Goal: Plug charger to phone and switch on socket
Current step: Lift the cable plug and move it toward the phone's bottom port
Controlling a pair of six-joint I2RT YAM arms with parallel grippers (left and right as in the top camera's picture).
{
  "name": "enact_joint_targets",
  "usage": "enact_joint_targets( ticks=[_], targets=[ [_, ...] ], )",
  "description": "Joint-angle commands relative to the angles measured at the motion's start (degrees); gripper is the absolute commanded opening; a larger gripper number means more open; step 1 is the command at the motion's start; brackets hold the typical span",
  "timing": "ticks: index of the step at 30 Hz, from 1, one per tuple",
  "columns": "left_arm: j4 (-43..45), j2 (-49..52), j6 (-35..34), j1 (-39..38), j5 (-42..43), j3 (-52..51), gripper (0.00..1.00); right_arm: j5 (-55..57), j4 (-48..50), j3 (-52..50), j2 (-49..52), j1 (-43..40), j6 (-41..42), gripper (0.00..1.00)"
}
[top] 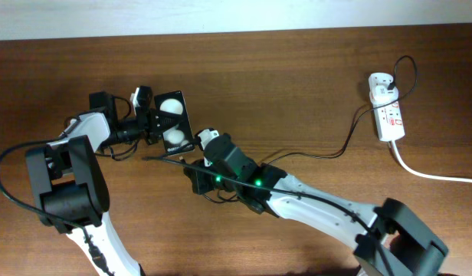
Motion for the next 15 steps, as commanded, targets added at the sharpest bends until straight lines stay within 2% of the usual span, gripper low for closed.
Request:
enact_joint_targets(
  ticks=[1, 15],
  targets=[
    [0.13, 0.31, -0.57, -0.04, 3.1, -0.04, 0.0, 1.42, 1.36, -0.44, 1.79, 0.2, 1.92, 0.04],
    [2.27, 0.31, -0.55, -0.04, 1.46, -0.04, 0.0, -0.74, 2.47, -0.44, 1.84, 0.15, -0.59, 0.04]
  ],
)
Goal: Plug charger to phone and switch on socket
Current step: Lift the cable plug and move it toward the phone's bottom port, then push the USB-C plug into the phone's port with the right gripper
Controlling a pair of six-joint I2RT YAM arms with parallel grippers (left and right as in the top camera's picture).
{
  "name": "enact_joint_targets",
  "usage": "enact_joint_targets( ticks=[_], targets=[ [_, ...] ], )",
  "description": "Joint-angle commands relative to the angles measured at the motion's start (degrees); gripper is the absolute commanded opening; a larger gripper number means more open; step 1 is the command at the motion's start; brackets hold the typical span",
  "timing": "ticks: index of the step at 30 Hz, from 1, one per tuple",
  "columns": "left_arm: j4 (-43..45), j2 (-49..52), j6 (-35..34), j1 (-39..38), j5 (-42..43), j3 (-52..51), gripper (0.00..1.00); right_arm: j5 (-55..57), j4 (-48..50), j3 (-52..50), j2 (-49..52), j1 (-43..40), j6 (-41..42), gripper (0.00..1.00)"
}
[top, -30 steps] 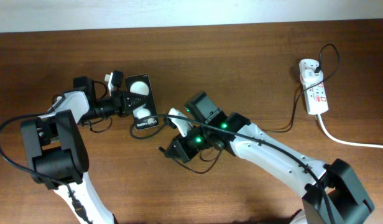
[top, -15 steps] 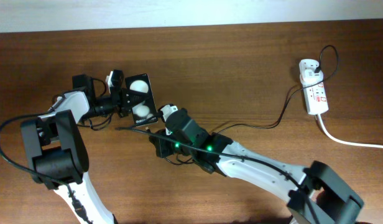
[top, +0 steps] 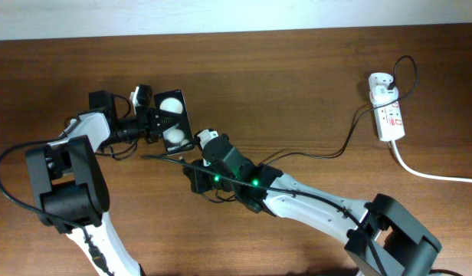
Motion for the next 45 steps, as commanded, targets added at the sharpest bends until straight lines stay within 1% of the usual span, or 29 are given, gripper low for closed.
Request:
enact_joint_targets(
  ticks=[1, 7, 15, 18, 29, 34, 41, 45],
  targets=[
    [0.33, 0.31, 0.07, -0.04, 1.77, -0.02, 0.0, -0.66, 0.83, -0.26, 0.26, 0.15, -1.11, 0.04],
    [0.33, 0.31, 0.07, -0.04, 1.79, -0.02, 0.0, 2.23, 1.84, -0.24, 0.26, 0.04, -1.09, 0.04],
    [0.31, 0.31, 0.0, -0.04, 2.01, -0.02, 0.0, 2.54, 1.77, -0.24, 0.26, 0.04, -1.09, 0.04],
    [0.31, 0.31, -2.58, -0.04, 1.99, -0.02, 0.0, 2.58, 1.68, -0.24, 0.26, 0.04, -1.09, 0.04],
    [0.33, 0.31, -2.56, -0.04, 1.97, -0.02, 0.0, 3.69, 1.62, -0.24, 0.26, -1.42, -1.09, 0.04],
    [0.33, 0.31, -2.56, -0.04, 1.97, -0.02, 0.0, 5.68, 1.66, -0.24, 0.26, -1.42, 0.9, 0.04],
    [0.33, 0.31, -2.56, -0.04, 1.97, -0.02, 0.0, 8.68, 1.53, -0.24, 0.26, -1.46, 0.85, 0.04],
    [0.33, 0.31, -2.56, -0.04, 1.97, -0.02, 0.0, 8.61, 1.88, -0.24, 0.26, -1.44, 0.87, 0.04]
  ],
)
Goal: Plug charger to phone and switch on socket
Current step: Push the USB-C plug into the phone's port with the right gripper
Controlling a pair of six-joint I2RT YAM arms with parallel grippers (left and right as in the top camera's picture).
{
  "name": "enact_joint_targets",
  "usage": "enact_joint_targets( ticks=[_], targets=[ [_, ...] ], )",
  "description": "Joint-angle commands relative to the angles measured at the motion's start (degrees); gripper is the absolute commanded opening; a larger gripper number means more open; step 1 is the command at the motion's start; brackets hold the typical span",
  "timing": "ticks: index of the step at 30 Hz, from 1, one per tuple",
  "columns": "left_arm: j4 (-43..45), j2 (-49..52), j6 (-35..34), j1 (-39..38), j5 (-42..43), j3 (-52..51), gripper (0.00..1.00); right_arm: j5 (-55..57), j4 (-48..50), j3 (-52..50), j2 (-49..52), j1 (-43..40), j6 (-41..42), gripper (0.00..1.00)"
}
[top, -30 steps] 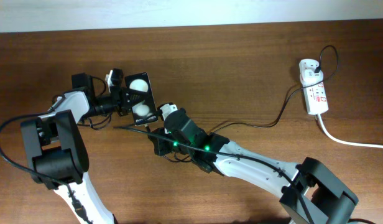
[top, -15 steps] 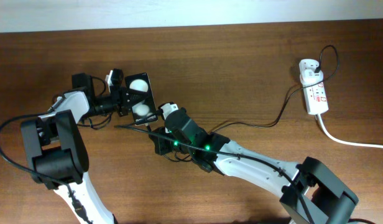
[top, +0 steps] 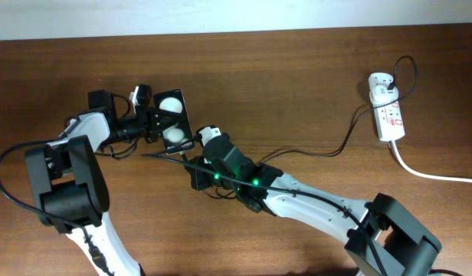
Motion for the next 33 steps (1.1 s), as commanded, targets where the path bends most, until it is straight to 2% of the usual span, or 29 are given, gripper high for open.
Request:
enact_joint_targets(
  ticks=[1, 10, 23, 29, 31, 33],
  targets=[
    [-0.33, 0.31, -0.59, -0.04, 2.16, -0.04, 0.0, 5.05, 1.11, -0.24, 0.26, -0.83, 0.87, 0.04],
    [-0.35, 0.31, -0.61, -0.04, 2.19, -0.04, 0.0, 8.5, 3.69, -0.24, 0.26, -0.83, 7.8, 0.04],
    [-0.11, 0.31, -0.61, -1.55, 2.21, -0.04, 0.0, 11.1, 8.0, -0.24, 2.25, -0.83, 7.69, 0.04],
    [-0.11, 0.31, -0.61, -1.55, 2.21, -0.04, 0.0, 15.34, 9.99, -0.24, 2.32, -0.83, 3.96, 0.04],
    [-0.11, 0.31, -0.59, -1.53, 2.21, -0.04, 0.0, 15.76, 9.99, -0.24, 2.32, -0.85, -1.7, 0.04],
    [-0.11, 0.31, -0.59, -1.53, 2.21, -0.04, 0.0, 17.68, 10.4, -0.24, 2.32, -0.9, -2.21, 0.04]
  ],
)
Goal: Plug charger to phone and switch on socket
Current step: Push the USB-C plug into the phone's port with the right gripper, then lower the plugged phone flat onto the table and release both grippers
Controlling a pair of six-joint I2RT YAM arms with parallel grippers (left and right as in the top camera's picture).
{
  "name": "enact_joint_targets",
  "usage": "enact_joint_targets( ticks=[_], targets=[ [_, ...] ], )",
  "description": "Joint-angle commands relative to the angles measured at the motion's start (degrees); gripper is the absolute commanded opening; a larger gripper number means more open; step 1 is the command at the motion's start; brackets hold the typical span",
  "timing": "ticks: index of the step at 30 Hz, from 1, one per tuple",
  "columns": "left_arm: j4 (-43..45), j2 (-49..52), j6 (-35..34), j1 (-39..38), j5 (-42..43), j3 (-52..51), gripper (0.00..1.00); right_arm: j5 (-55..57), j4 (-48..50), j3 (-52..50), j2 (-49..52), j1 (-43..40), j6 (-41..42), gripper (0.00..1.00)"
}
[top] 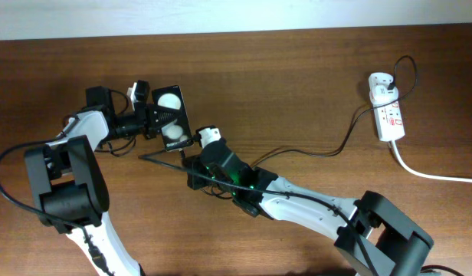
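The black phone (172, 115), with two white round marks on its face, is held off the table at its left edge by my left gripper (149, 119), which is shut on it. My right gripper (190, 157) sits just below the phone's lower right corner. Its fingers are mostly hidden under the wrist. The black charger cable (328, 152) runs from the white socket strip (388, 113) to this gripper, which looks shut on it. The cable's thin end (155, 158) sticks out to the left below the phone.
The white socket strip lies at the far right with a white plug in its top end and a white lead (427, 173) trailing off right. Both arm bases stand along the front edge of the brown wooden table (297, 69).
My right gripper has shifted a little left, closer under the phone's lower corner, and the cable end has moved left with it. The phone and left gripper have edged slightly up and left.
At the oldest moment my left gripper held the phone and my right gripper sat below its lower right corner with the cable. Both kept these holds at each later moment, with only small shifts. Now the right gripper is slightly further left under the phone.
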Motion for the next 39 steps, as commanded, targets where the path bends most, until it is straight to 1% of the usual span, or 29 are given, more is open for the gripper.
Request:
enact_joint_targets(
  ticks=[1, 12, 15, 20, 24, 33, 34, 35, 36, 37, 38, 39],
  targets=[
    [-1.64, 0.31, -0.17, -1.53, 3.13, -1.14, 0.0, 12.15, 3.39, 1.27, 0.26, -2.08, -3.02, 0.04],
    [-1.64, 0.31, -0.15, -1.55, 3.13, -1.14, 0.0, 12.85, 9.77, 1.29, 0.26, -2.1, -3.02, 0.04],
    [-1.66, 0.31, -0.15, -1.62, 3.13, -1.14, 0.0, 14.34, 10.14, 1.29, 0.26, -2.1, -3.02, 0.04],
    [-0.28, 0.31, -0.13, -3.56, 3.13, -1.14, 0.0, 15.63, 12.5, 1.31, 0.26, -2.16, -3.04, 0.04],
    [0.68, 0.31, -0.11, -4.76, 3.13, -1.14, 0.0, 15.63, 12.76, 1.31, 0.24, -2.14, -3.02, 0.04],
    [0.72, 0.31, -0.11, -4.81, 3.13, -1.14, 0.0, 14.86, 14.21, 1.33, 0.24, -3.61, -3.02, 0.04],
    [0.72, 0.31, -0.11, -4.81, 3.13, -1.14, 0.0, 14.03, 14.16, 1.33, 0.24, -3.61, -3.04, 0.06],
    [0.72, 0.31, -0.13, -4.81, 3.13, -1.14, 0.0, 13.84, 13.77, 1.33, 0.24, -3.61, -3.06, 0.17],
    [0.74, 0.31, -0.11, -4.81, 3.1, -1.14, 0.0, 13.35, 13.16, 1.31, 0.24, -3.61, -3.21, 0.39],
    [0.74, 0.31, -0.11, -4.81, 3.1, -1.14, 0.0, 11.54, 12.22, 1.33, 0.0, -3.69, -5.46, 0.63],
    [0.79, 0.31, -0.11, -4.81, 3.08, -1.14, 0.0, 8.24, 10.86, 1.31, -0.66, -4.0, -8.5, 0.72],
    [1.01, 0.31, -0.13, -4.81, 3.02, -1.14, 0.0, 5.7, 9.94, 1.31, -1.27, -4.35, -10.08, 0.79]
  ],
)
